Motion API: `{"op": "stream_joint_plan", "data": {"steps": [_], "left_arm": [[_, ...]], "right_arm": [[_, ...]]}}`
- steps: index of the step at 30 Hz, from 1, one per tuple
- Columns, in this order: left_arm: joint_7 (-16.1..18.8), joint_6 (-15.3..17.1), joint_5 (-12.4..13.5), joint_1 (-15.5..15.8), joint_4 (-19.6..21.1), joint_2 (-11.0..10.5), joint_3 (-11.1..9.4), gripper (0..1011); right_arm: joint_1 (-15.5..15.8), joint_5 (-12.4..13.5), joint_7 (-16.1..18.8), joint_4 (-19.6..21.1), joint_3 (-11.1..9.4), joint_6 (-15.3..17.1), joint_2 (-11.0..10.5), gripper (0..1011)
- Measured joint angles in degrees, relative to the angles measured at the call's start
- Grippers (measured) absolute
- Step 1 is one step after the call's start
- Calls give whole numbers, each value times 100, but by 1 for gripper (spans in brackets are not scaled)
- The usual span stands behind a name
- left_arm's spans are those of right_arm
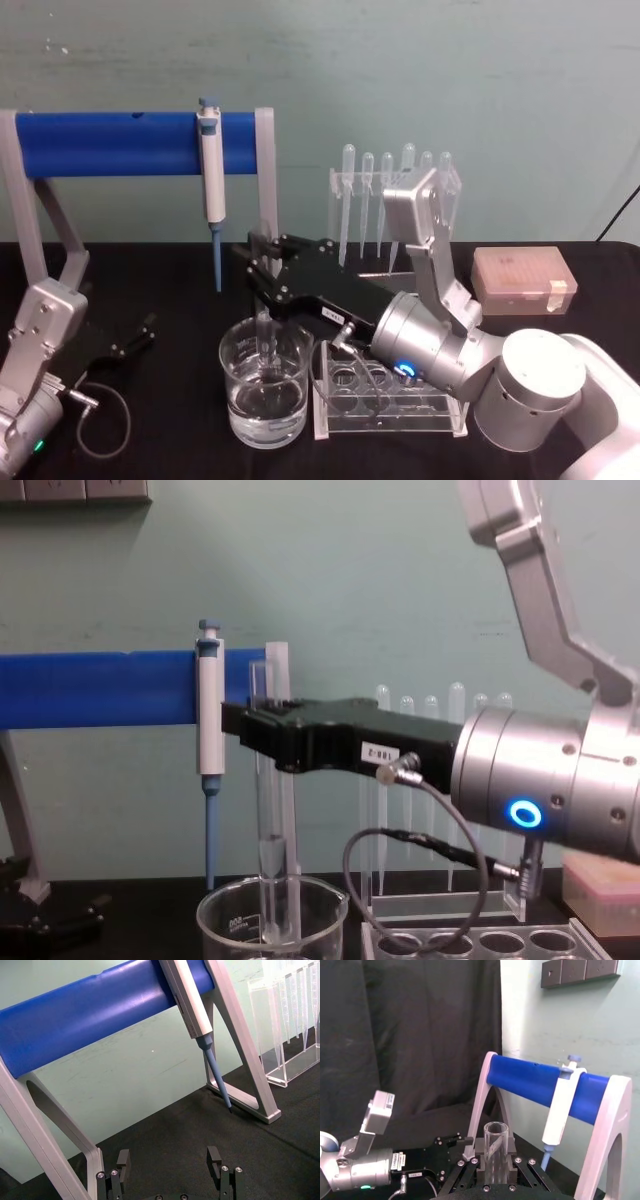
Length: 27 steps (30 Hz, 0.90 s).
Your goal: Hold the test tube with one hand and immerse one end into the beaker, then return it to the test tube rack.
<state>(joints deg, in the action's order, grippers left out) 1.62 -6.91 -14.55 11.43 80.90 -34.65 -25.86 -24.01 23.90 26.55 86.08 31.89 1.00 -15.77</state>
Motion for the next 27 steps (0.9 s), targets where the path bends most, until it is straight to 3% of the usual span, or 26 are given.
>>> {"op": "stream_joint_plan", "data": {"steps": [27], "left_arm": [[0,0,0,0,0,0,0,1000]], "right_arm": [[51,-62,145,-678,11,-210,228,225]]}}
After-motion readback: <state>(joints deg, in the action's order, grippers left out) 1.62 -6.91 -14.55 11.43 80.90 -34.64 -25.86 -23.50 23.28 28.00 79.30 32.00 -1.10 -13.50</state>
